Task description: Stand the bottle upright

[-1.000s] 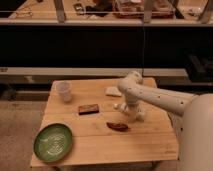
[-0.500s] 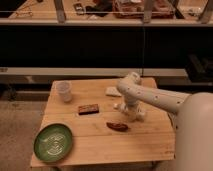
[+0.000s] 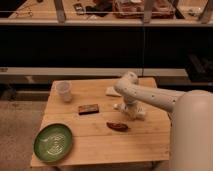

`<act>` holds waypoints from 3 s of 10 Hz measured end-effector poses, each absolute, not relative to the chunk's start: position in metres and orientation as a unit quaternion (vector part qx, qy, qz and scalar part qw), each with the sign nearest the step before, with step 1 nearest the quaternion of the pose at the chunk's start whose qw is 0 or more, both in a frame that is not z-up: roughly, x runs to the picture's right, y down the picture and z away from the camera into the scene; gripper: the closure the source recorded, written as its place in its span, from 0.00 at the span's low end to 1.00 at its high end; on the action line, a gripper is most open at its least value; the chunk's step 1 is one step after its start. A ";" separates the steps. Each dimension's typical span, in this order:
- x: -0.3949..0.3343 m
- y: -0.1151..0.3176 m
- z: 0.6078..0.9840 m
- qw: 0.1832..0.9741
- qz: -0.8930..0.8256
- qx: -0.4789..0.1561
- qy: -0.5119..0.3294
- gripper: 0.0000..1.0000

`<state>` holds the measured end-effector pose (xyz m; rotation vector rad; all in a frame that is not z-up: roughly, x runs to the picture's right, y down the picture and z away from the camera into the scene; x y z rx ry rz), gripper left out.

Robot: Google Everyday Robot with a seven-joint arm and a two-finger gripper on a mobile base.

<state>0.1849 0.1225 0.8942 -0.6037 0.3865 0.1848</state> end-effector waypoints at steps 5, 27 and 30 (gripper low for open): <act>0.170 0.120 0.891 0.932 0.081 -0.299 0.189 0.37; 0.151 0.051 0.824 0.911 0.210 -0.311 -0.168 1.00; 0.158 0.052 0.808 0.887 0.239 -0.275 -0.283 1.00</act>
